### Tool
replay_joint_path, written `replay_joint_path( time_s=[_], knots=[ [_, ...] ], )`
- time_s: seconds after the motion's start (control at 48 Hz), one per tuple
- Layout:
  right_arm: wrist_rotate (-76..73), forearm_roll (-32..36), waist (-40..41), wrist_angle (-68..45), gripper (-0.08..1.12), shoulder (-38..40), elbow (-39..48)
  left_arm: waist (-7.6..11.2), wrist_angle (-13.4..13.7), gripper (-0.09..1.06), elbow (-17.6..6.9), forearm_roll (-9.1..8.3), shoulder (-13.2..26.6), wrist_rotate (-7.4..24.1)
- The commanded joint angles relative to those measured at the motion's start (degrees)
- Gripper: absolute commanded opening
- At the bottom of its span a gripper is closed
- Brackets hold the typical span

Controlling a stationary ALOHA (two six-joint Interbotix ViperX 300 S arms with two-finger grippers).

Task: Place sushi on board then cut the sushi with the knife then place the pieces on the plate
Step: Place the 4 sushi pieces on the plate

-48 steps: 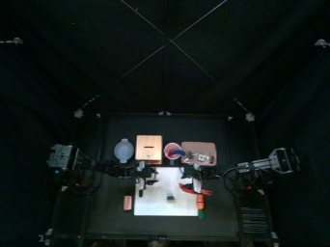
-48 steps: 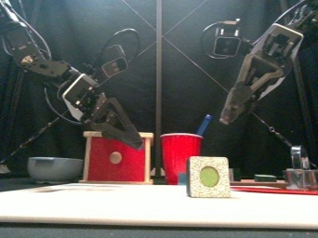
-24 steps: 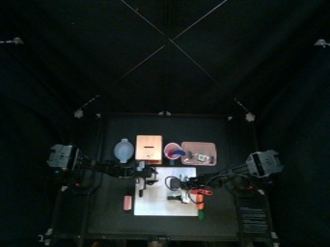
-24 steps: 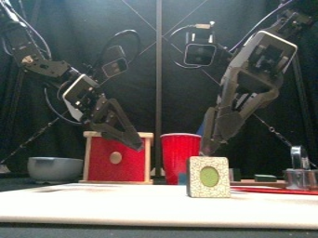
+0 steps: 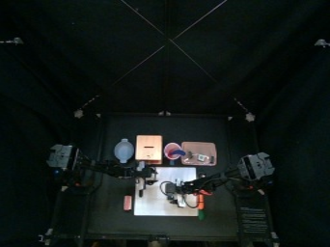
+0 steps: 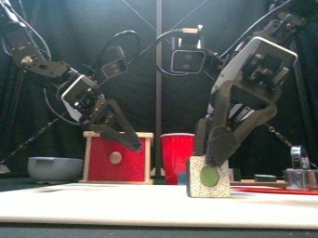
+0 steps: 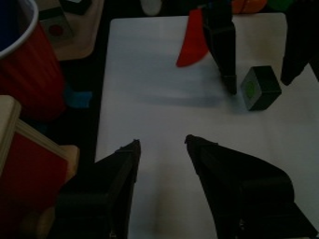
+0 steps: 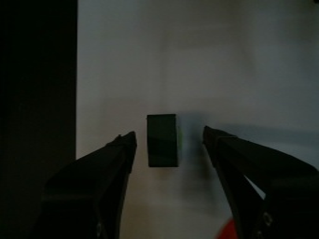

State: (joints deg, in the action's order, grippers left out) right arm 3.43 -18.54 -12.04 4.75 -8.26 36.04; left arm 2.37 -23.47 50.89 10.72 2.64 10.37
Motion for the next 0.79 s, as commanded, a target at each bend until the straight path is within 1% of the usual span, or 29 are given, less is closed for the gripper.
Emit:
replay_joint_path(
  time_s=[0.021,0.104,0.208,0.375,0.542,0.625,0.792],
  knots=[
    [0.0,0.1,0.3,-0.2,0.8,1.0,-1.6,-0.18,-0.2,0.82,-0.5,0.09,-0.7,0.0],
    [-0.1,0.0,0.3,-0.2,0.69,1.0,-1.8,-0.18,-0.2,0.82,-0.5,0.09,-0.7,0.0],
    [-0.1,-0.2,0.4,0.4,0.61,1.8,-1.1,-0.18,-0.2,0.82,-0.5,0.09,-0.7,0.0],
    [-0.2,-0.2,3.0,5.1,0.63,6.1,1.0,-0.18,-0.2,0.82,-0.5,0.09,-0.7,0.0],
    [-0.2,0.3,7.1,9.2,0.63,13.4,5.3,0.0,-0.2,0.82,-0.5,0.09,-0.8,0.0],
    [-0.2,1.0,10.0,10.1,0.63,17.3,8.1,0.0,-0.2,0.82,-0.5,0.09,-1.0,0.0],
    [-0.2,3.5,18.6,13.4,0.63,24.8,14.1,0.0,-0.1,0.82,-0.5,0.0,-1.1,0.1]
  ],
)
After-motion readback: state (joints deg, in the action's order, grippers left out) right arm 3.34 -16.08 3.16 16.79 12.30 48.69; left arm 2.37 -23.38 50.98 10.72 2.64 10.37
